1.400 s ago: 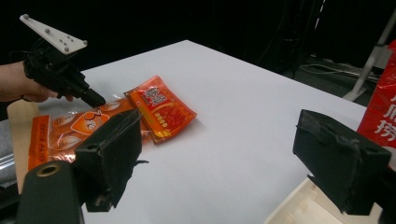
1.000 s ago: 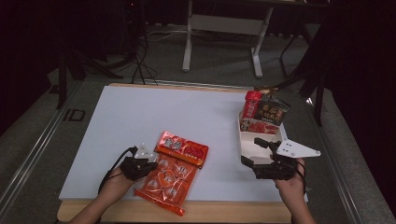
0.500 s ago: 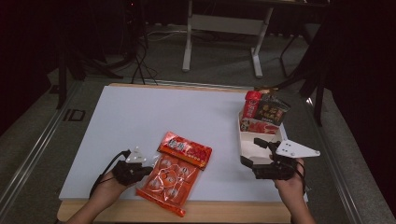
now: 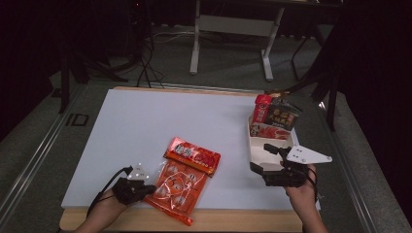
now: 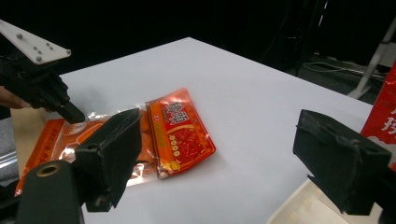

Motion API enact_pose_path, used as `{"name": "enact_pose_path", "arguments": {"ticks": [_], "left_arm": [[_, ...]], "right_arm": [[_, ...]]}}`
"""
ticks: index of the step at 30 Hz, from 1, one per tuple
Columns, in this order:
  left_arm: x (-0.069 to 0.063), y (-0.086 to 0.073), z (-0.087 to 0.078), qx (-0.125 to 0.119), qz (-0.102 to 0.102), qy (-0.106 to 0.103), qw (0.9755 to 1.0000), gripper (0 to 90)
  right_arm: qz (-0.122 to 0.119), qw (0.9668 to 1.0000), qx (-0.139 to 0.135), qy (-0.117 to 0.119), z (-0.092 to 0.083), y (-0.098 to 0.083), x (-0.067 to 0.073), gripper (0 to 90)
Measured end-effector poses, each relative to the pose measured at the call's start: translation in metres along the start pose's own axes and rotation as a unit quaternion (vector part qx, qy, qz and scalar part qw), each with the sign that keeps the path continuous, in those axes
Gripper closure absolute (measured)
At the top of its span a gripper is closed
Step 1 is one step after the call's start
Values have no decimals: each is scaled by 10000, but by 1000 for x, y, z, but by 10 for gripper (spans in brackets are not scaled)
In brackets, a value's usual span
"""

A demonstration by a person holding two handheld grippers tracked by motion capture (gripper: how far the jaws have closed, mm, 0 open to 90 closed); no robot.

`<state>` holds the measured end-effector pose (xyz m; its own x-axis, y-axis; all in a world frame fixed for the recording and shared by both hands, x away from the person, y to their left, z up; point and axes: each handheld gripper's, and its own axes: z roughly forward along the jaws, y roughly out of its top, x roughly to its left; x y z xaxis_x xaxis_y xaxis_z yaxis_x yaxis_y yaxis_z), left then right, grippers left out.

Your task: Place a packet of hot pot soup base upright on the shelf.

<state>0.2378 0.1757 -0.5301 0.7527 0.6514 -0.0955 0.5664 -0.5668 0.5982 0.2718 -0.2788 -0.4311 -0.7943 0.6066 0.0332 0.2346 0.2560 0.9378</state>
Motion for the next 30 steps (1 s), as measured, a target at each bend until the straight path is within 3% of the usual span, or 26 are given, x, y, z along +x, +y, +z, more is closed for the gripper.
{"name": "enact_pose_path", "arguments": {"ticks": [8, 14, 20, 30], "left_arm": [[-4, 7, 8, -48, -106, -177, 9998, 899], [-14, 21, 21, -72, 10, -392, 9992, 899], [-25, 36, 34, -119, 122, -576, 9982, 899], [-33, 49, 45, -183, 134, -642, 9977, 899]], "right_arm": [[-23, 10000, -1, 56, 3, 1, 1, 154], [-75, 9999, 30, 77, 4, 0, 1, 191], [-22, 9999, -107, 119, 1, 0, -2, 192], [-103, 9998, -58, 163, 3, 0, 1, 187]]}}
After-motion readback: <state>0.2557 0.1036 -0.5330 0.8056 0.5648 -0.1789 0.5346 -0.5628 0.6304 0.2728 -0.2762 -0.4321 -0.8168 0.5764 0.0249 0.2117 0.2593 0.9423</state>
